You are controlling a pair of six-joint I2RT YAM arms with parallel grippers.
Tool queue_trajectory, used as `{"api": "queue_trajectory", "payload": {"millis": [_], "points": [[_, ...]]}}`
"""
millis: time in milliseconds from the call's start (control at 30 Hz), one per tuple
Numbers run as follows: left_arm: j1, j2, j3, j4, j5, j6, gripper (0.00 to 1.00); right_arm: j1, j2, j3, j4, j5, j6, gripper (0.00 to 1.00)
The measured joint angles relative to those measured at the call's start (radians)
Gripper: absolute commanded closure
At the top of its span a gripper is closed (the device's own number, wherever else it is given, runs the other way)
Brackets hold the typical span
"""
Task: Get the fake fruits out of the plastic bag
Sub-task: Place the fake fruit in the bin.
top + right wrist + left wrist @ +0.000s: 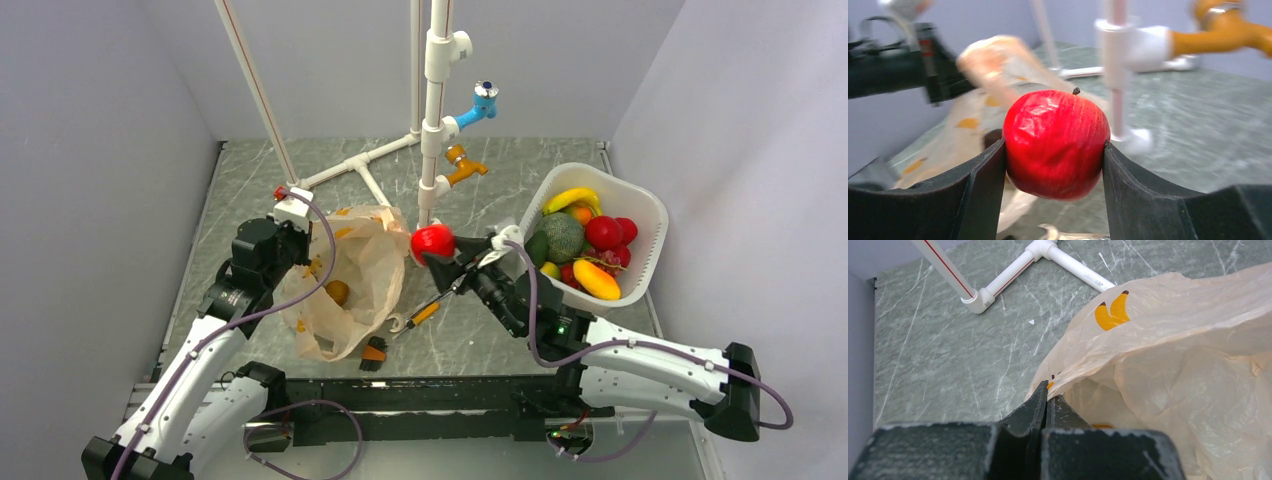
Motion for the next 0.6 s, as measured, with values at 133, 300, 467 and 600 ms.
{"api": "queue_trajectory", "payload": {"millis": [133, 300, 467, 600], "points": [[-0.003, 0.0, 0.0, 0.0, -0.002, 0.0, 1.0, -0.014, -0.09, -0.067, -0.029, 0.256, -0.036, 1.0], [-0.004, 0.0, 0.0, 0.0, -0.003, 0.0, 1.0, -0.067, -0.152, -0.096, -0.096, 0.502, -0.02, 1.0], [-0.005, 0.0, 0.0, -0.002, -0.009, -0.001, 1.0, -0.204, -0.201, -0.098, -0.253, 0.692, 0.141, 1.0], [-0.006, 0.0, 0.0, -0.004, -0.01, -0.002, 1.0, -0.401, -0.167, -0.072, -0.421, 0.705, 0.294, 1.0]]}}
